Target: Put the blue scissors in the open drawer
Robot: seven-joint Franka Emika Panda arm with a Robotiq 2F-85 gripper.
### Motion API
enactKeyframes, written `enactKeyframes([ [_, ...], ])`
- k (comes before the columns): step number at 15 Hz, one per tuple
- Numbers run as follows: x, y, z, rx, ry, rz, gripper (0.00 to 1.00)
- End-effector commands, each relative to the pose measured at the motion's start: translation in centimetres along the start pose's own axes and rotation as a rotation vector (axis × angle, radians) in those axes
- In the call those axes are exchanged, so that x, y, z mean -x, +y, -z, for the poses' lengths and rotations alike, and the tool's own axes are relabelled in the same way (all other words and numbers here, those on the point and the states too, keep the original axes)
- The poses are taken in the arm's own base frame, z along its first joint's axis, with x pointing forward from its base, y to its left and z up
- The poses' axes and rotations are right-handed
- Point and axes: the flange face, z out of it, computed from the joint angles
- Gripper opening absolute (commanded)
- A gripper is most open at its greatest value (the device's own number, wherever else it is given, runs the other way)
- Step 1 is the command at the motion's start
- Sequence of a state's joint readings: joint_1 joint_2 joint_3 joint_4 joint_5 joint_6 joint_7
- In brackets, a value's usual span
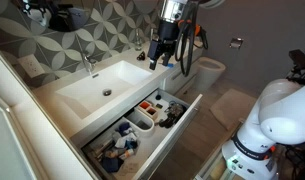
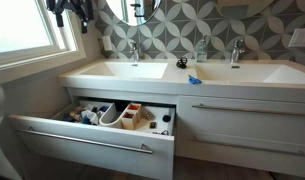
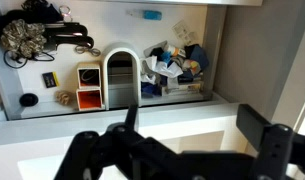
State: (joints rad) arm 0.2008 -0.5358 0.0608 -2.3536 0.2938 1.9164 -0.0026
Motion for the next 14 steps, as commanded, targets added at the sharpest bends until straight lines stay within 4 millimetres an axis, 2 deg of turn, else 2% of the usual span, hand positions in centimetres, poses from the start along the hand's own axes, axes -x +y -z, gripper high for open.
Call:
enactKeyframes([
  [1, 0.0, 0.0, 0.1, 0.000, -0.001, 0.000, 1.00],
  [7, 0.0, 0.0, 0.1, 0.000, 0.000, 0.000, 1.00],
  [9, -0.5, 1.5, 0.2, 0.058, 0.009, 0.024, 1.00],
  [14, -1.4, 9.0, 1.5, 0.205, -0.021, 0.217, 1.00],
])
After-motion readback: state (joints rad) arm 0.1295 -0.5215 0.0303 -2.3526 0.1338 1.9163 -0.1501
